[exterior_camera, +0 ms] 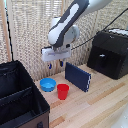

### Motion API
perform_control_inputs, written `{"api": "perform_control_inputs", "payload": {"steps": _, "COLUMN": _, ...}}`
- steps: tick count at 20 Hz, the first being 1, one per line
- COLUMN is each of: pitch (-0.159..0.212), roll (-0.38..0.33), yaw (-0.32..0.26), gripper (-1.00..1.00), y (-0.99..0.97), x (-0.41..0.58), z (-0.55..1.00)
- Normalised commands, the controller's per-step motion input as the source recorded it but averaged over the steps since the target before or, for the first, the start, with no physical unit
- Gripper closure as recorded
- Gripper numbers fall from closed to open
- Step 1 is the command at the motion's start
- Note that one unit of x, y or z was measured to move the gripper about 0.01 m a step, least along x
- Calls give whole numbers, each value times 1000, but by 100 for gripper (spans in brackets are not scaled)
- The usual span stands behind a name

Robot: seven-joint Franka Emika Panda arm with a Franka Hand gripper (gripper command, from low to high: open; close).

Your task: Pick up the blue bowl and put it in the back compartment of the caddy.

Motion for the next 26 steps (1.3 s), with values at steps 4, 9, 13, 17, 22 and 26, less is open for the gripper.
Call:
{"api": "perform_control_inputs", "payload": {"steps": 4, "pitch": 17, "roll": -43, "yaw": -21, "gripper": -100, "y": 120, "x": 289, "z": -378}}
{"api": "perform_control_inputs", "payload": {"steps": 9, "pitch": 44, "roll": -36, "yaw": -1, "gripper": -100, "y": 20, "x": 177, "z": -418}}
{"api": "perform_control_inputs", "payload": {"steps": 13, "pitch": 61, "roll": -43, "yaw": 0, "gripper": -100, "y": 25, "x": 73, "z": -361}}
{"api": "perform_control_inputs", "payload": {"steps": 17, "pitch": 25, "roll": -75, "yaw": 0, "gripper": -100, "y": 166, "x": 184, "z": -251}}
{"api": "perform_control_inputs", "payload": {"steps": 22, "pitch": 3, "roll": -62, "yaw": 0, "gripper": 100, "y": 191, "x": 157, "z": -146}}
{"api": "perform_control_inputs", "payload": {"steps": 26, "pitch": 5, "roll": -49, "yaw": -5, "gripper": 100, "y": 204, "x": 50, "z": -69}}
